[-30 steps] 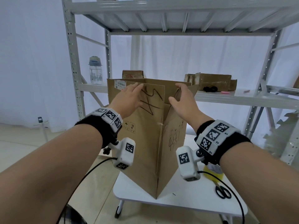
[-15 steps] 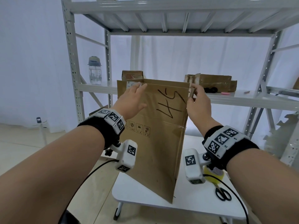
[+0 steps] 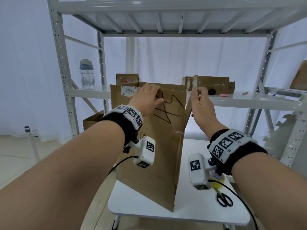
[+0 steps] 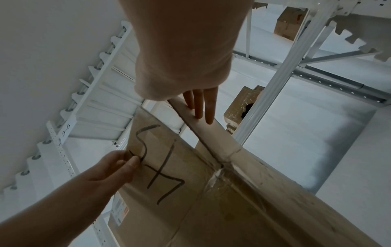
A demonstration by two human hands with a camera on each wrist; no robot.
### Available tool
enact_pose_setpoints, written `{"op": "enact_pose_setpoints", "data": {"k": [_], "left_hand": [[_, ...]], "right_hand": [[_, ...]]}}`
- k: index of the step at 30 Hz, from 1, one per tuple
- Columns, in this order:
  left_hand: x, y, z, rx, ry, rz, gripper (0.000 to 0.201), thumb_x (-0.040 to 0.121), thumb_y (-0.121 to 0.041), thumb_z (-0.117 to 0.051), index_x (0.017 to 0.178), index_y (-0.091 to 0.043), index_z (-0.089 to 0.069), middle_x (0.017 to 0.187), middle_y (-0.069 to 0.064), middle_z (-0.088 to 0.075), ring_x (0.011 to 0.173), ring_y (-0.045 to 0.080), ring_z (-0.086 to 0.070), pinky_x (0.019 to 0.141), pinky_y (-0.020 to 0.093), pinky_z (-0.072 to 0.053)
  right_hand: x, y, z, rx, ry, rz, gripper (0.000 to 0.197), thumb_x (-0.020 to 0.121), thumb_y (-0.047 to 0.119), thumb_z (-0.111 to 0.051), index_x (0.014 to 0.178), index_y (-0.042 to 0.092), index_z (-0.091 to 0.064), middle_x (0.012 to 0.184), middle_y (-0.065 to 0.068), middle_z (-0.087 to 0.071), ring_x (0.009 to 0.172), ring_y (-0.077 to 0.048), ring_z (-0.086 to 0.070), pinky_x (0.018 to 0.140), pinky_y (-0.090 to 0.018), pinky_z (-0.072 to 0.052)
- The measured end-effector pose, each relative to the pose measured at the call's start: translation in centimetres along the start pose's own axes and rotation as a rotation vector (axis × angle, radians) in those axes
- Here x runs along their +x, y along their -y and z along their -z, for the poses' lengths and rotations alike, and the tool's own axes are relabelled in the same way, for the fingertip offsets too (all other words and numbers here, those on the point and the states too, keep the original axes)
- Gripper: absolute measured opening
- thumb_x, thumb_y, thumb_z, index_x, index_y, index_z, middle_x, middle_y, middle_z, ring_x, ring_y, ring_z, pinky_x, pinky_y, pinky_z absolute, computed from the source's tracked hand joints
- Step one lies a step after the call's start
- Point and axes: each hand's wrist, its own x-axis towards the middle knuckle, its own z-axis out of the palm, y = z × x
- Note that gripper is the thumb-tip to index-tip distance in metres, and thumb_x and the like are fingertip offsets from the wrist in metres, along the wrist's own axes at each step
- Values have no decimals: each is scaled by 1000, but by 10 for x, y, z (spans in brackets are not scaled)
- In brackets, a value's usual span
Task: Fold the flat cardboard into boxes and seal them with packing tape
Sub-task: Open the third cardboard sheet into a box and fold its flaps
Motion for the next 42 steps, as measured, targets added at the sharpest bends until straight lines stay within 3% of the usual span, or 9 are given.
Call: {"op": "enact_pose_setpoints", "data": {"k": [5, 9, 12, 18, 25, 31, 36, 40, 42], "left_hand": [[-6, 9, 18, -15, -72, -66, 33, 95, -40, -53, 117, -17, -58, 113, 5, -60, 109, 27, -49, 96, 41, -37], [-18, 14, 23, -7, -95, -103, 28, 94, -42, -53, 108, -19, -62, 104, 0, -58, 107, 24, -48, 92, 39, -31], [-25, 9, 19, -10, -126, -120, 28, 97, -41, -47, 109, -20, -62, 103, -2, -56, 106, 21, -45, 92, 36, -25], [-27, 1, 17, -39, -176, -100, 33, 102, -38, -35, 113, -20, -61, 107, 0, -60, 106, 24, -46, 97, 38, -25], [-20, -4, 6, 9, -238, -37, 35, 103, -36, -33, 127, -22, -56, 120, 3, -59, 116, 25, -46, 104, 38, -21], [-29, -2, -3, 27, -305, -70, 40, 95, -53, -43, 116, -21, -56, 111, -2, -58, 108, 21, -48, 100, 37, -20], [-47, 7, -7, 8, -403, -150, 31, 94, -45, -52, 108, -18, -58, 102, -3, -57, 97, 20, -48, 90, 31, -18], [-63, 17, -1, 21, -450, -212, 26, 93, -42, -53, 102, -20, -63, 89, -8, -62, 82, 15, -53, 84, 27, -23], [-73, 24, -3, 49, -481, -271, 25, 93, -40, -54, 99, -19, -66, 78, -8, -62, 70, 14, -53, 77, 30, -33]], "right_hand": [[-5, -6, 8, -103, 47, 12, 50, 94, 49, -53, 132, 24, -32, 113, 0, -56, 94, -21, -58, 80, -37, -50], [-12, -9, -2, -108, 82, 29, 67, 97, 25, -55, 150, 25, -15, 102, 5, -59, 74, -12, -56, 63, -24, -43], [-12, -11, -11, -63, 49, -19, 64, 101, 18, -45, 153, 31, -10, 120, -14, -61, 83, -20, -57, 74, -33, -47], [-5, -14, -6, -18, -32, -45, 47, 102, 24, -44, 145, 37, -30, 124, -4, -58, 104, -29, -62, 90, -50, -53], [-6, -20, 3, -63, -60, -50, 47, 100, 20, -45, 143, 27, -27, 84, 6, -52, 80, -23, -60, 78, -53, -56], [-12, -16, 3, -28, 106, -44, 69, 99, 13, -51, 152, 32, -11, 122, 5, -54, 83, -13, -61, 71, -23, -48], [-18, -17, -4, 169, 218, -67, 62, 96, 63, -27, 146, 29, -41, 144, 9, -49, 131, -10, -45, 115, -39, -33], [-21, -20, 0, 179, 299, -83, 111, 61, 98, -12, 143, 32, -47, 147, 8, -45, 135, -8, -39, 114, -32, -23], [-21, -22, 0, 148, 312, -116, 104, 67, 91, -8, 140, 30, -50, 148, 3, -45, 137, -13, -39, 119, -40, -21]]}}
